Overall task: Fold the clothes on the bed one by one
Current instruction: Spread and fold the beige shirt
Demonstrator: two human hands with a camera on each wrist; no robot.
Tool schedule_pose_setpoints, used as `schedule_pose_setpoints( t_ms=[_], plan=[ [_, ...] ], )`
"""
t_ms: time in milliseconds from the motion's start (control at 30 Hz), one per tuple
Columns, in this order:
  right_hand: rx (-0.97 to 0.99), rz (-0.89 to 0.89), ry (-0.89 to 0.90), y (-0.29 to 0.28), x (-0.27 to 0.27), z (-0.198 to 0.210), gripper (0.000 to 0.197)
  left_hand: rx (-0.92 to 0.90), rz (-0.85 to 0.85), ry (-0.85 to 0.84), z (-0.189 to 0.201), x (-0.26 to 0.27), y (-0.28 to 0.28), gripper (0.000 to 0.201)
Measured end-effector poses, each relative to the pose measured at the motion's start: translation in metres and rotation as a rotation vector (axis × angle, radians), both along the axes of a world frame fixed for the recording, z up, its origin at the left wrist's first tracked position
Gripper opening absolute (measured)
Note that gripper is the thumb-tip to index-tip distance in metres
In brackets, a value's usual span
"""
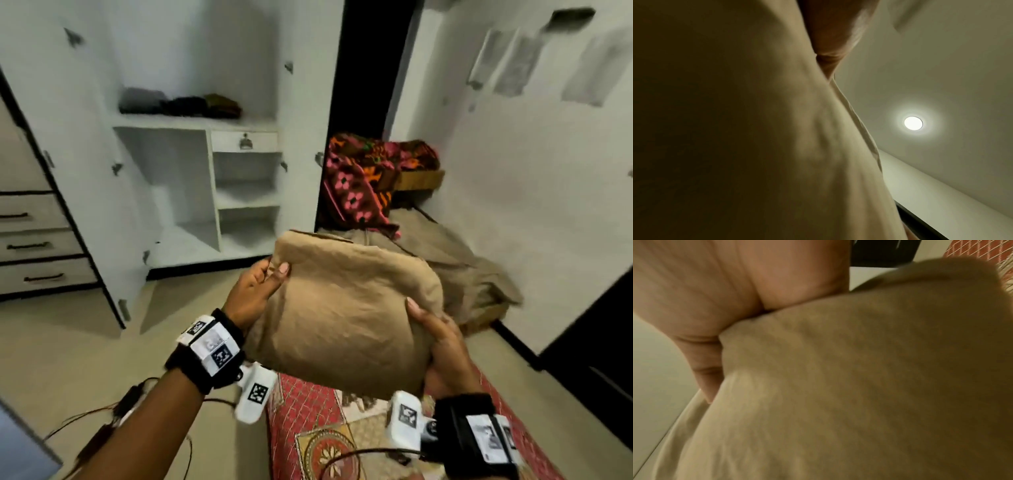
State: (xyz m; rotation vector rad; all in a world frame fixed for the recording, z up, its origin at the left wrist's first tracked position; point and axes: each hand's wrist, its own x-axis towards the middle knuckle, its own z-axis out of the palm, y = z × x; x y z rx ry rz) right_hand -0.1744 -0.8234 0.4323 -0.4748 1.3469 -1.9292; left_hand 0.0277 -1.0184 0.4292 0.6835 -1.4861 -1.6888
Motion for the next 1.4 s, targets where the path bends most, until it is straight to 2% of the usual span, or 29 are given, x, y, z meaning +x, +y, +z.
schedule_pose_setpoints(
  t_ms=[67, 167, 233, 433, 633, 833, 933, 1100, 1267, 1400],
  plan=[
    [0.015, 0.058, 0.028, -0.027, 0.015, 0.012, 0.036, 0.012, 0.072, 0.045, 0.003, 0.026, -0.014, 0.034],
    [0.031, 0.130, 0.066, -0.064, 0.031, 0.023, 0.027, 0.018, 0.141, 0.070, 0.007, 0.053, -0.035, 0.022],
    [0.050, 0.162, 0.077, -0.096, 0.039, 0.026, 0.026, 0.018, 0.194, 0.081, 0.009, 0.066, -0.060, 0.021],
    [0.113, 0.192, 0.094, -0.210, 0.051, 0.024, 0.036, 0.000, 0.302, 0.058, -0.002, 0.095, -0.147, 0.021],
    [0.172, 0.245, 0.109, -0.382, 0.060, 0.001, 0.030, -0.064, 0.373, 0.005, -0.024, 0.126, -0.292, 0.021],
    [0.126, 0.306, 0.055, -0.544, 0.082, 0.005, 0.030, -0.130, 0.408, -0.062, 0.001, 0.155, -0.449, 0.020],
    [0.093, 0.332, 0.061, -0.602, 0.080, 0.013, 0.026, -0.141, 0.440, -0.074, 0.010, 0.155, -0.510, 0.023],
    [0.092, 0.347, 0.083, -0.693, 0.056, 0.005, 0.029, -0.119, 0.504, -0.071, -0.004, 0.130, -0.586, 0.032],
    [0.127, 0.375, 0.064, -0.791, 0.027, -0.024, 0.031, -0.087, 0.547, -0.112, -0.030, 0.108, -0.665, 0.026],
    [0.161, 0.448, 0.062, -0.894, -0.005, -0.038, 0.027, -0.091, 0.562, -0.149, -0.038, 0.084, -0.754, 0.024]
  ],
)
